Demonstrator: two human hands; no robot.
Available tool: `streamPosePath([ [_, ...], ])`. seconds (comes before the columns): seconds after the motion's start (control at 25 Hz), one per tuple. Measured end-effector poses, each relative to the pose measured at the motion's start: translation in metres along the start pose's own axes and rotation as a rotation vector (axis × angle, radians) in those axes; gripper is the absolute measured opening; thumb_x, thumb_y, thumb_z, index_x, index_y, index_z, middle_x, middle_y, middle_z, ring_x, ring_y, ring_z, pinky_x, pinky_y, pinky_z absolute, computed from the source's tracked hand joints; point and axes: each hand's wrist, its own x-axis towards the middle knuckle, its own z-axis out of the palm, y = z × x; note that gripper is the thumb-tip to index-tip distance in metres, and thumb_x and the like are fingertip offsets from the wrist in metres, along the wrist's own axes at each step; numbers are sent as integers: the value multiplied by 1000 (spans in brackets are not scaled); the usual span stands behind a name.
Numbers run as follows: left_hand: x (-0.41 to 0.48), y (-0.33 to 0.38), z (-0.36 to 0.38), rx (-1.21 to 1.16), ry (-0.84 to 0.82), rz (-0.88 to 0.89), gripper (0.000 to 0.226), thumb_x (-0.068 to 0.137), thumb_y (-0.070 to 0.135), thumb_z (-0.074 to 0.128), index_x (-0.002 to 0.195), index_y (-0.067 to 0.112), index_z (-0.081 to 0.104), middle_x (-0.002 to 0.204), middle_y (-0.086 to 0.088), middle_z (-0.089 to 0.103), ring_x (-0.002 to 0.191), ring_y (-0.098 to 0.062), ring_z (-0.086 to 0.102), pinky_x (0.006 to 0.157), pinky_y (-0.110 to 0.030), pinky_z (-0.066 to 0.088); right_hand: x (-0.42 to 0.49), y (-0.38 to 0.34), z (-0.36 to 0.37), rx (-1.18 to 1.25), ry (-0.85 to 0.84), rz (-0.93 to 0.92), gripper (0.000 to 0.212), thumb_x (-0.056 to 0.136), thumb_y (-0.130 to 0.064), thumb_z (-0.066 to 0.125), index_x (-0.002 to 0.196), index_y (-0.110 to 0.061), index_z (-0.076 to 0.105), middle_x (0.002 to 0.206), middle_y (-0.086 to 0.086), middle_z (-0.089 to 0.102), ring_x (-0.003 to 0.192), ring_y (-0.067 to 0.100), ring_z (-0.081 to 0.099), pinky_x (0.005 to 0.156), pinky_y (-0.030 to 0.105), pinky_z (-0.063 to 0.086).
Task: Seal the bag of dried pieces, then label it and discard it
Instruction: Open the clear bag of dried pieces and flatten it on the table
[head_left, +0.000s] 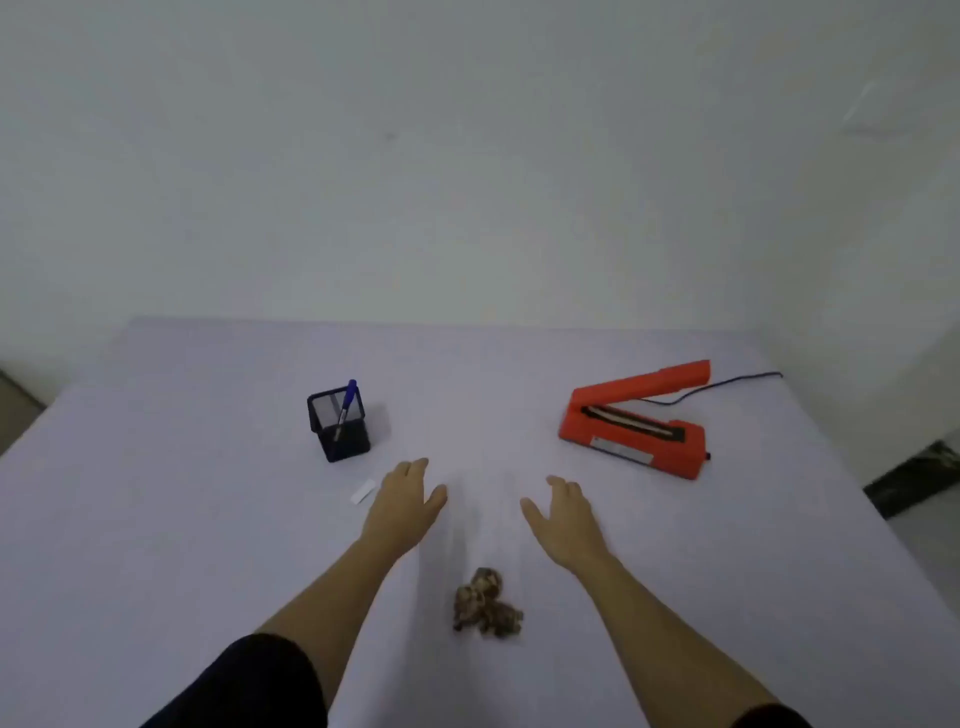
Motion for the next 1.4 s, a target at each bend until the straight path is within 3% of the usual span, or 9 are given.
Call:
streamPosePath([
  [0.2, -21, -22, 57, -159, -99, -298, 70, 85, 46, 59, 136, 4, 38, 131, -16, 48, 116, -29, 50, 99, -40, 42, -8, 32, 51, 190, -77, 192, 60, 85, -40, 60, 128, -4, 39, 132, 15, 44, 117, 28, 48, 97, 37, 44],
  [0.4, -25, -10, 87, -446, -50, -441, 66, 80, 34, 70, 132, 6, 41, 112, -11, 58, 99, -25, 56, 82, -26, 41, -7, 32, 70, 403, -53, 251, 64, 78, -33, 72, 126, -7, 40, 113, 11, 52, 94, 21, 56, 77, 27, 45],
  [0.56, -24, -12, 92, -617, -53, -477, 42, 79, 21, 71, 117, 15, 55, 99, -4, 62, 88, -19, 60, 77, -28, 48, -4, 33, 70, 552, -88, 287, 54, 73, -23, 78, 117, -12, 48, 88, 4, 57, 80, 16, 57, 68, 19, 43],
  [0.68, -25, -18, 89, -788, -103, -467, 18, 78, 11, 71, 95, 12, 66, 85, -6, 67, 80, -23, 65, 75, -34, 56, -3, 35, 71, 584, -132, 251, 23, 75, -17, 76, 92, -16, 59, 72, -5, 58, 70, 9, 56, 63, 14, 43],
  [0.76, -25, -21, 86, -825, -112, -444, 9, 78, 8, 71, 84, 10, 66, 77, -5, 64, 73, -19, 62, 70, -28, 53, -1, 38, 68, 605, -158, 211, 10, 78, -16, 73, 79, -18, 63, 72, -8, 61, 72, 9, 58, 66, 16, 44],
  [0.92, -26, -26, 82, -911, -162, -399, 10, 79, 6, 70, 76, 9, 61, 78, -13, 68, 73, -22, 66, 68, -28, 52, 1, 39, 66, 635, -195, 189, 9, 82, -17, 68, 77, -21, 63, 82, -4, 63, 80, 10, 57, 69, 17, 44],
  [1.04, -28, -25, 81, -987, -213, -390, 18, 81, 9, 69, 97, 16, 64, 87, -15, 72, 78, -23, 71, 70, -29, 55, 1, 37, 68, 712, -155, 207, 8, 84, -17, 66, 79, -22, 61, 95, -3, 65, 92, 13, 60, 81, 23, 47],
  [1.16, -27, -25, 81, -948, -268, -348, 32, 80, 12, 70, 112, 16, 64, 86, -13, 71, 83, -22, 69, 79, -31, 57, 0, 39, 67, 850, -223, 207, 9, 86, -16, 63, 80, -19, 58, 102, 1, 69, 96, 17, 65, 91, 35, 51],
  [1.4, -24, -27, 81, -889, -225, -286, 16, 75, 4, 74, 90, 9, 69, 82, -11, 74, 74, -16, 71, 65, -22, 55, 0, 37, 61, 754, -309, 108, 22, 77, -12, 73, 87, -18, 54, 88, 7, 74, 88, 19, 70, 85, 37, 54],
])
